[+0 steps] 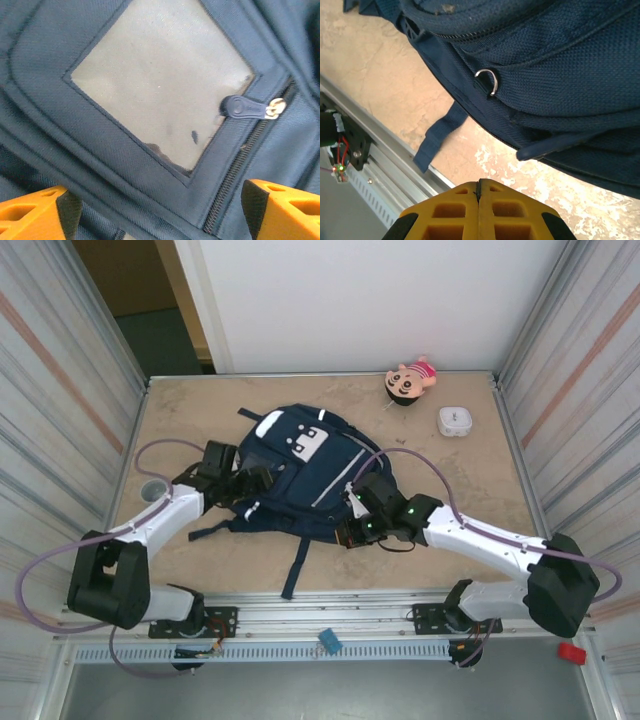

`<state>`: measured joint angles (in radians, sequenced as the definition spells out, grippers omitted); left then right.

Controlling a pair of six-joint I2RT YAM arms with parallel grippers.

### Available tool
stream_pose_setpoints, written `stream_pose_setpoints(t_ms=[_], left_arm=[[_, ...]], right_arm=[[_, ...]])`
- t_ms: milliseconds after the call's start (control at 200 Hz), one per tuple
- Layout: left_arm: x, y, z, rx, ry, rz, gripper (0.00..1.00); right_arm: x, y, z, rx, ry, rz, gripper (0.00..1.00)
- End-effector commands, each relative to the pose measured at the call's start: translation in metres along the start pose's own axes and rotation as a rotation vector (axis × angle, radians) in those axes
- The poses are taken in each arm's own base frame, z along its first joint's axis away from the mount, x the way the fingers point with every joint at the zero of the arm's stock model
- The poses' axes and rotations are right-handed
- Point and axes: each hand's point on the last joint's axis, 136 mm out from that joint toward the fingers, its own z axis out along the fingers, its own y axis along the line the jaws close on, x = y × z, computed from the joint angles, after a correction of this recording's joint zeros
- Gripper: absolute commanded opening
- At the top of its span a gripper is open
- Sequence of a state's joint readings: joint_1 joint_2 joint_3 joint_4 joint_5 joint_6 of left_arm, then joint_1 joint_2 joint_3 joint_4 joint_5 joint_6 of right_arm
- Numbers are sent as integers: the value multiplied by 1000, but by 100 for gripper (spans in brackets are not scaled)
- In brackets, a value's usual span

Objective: Pack books, pencil case, and school supplies into a backpack

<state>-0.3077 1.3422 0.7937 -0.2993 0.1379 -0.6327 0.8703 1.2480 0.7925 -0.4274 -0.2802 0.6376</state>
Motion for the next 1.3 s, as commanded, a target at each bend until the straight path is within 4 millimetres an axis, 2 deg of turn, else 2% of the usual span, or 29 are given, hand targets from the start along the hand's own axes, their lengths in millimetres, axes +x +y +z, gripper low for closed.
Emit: stream_pose_setpoints(t_ms=[0,130,210,296,411,466,526,581,666,867,977,1117,1163,1293], left_arm=[[-12,-33,-23,141,-36,29,84],[17,-46,-49,200,-26,67,84],[35,-50,-59,262,2,-6,84],[59,-58,-59,323,39,-71,83],[89,-73,-54,334,72,-51,82],[101,-81,-49,344,100,-54,82],[109,-89,-42,361,126,-70,82],[112,-97,-36,379,127,-76,82],[111,-108,-27,405,118,-78,82],[97,-135,-20,484,70,-84,80],[96,-136,-9,475,63,-94,77],[107,-134,14,484,112,-157,77],[112,-134,20,487,136,-173,68],[112,-147,18,547,139,-185,24]], right_arm=[[-16,1,-7,18,-51,21,6],[-19,-8,-23,10,-79,32,7],[-24,-10,-31,-38,-99,55,6],[-26,-15,-38,-50,-108,67,6],[-25,-27,-43,-19,-102,83,7],[-24,-29,-43,-17,-94,89,12],[-23,-32,-42,-9,-86,97,24],[-23,-33,-40,-7,-81,108,37],[-27,-32,-39,-18,-85,111,49],[-36,-33,-41,-29,-115,128,54],[-43,-27,-43,-75,-136,129,55],[-47,-24,-50,-82,-173,122,55],[-46,-25,-52,-77,-185,120,56],[-42,-33,-62,-39,-229,110,56]])
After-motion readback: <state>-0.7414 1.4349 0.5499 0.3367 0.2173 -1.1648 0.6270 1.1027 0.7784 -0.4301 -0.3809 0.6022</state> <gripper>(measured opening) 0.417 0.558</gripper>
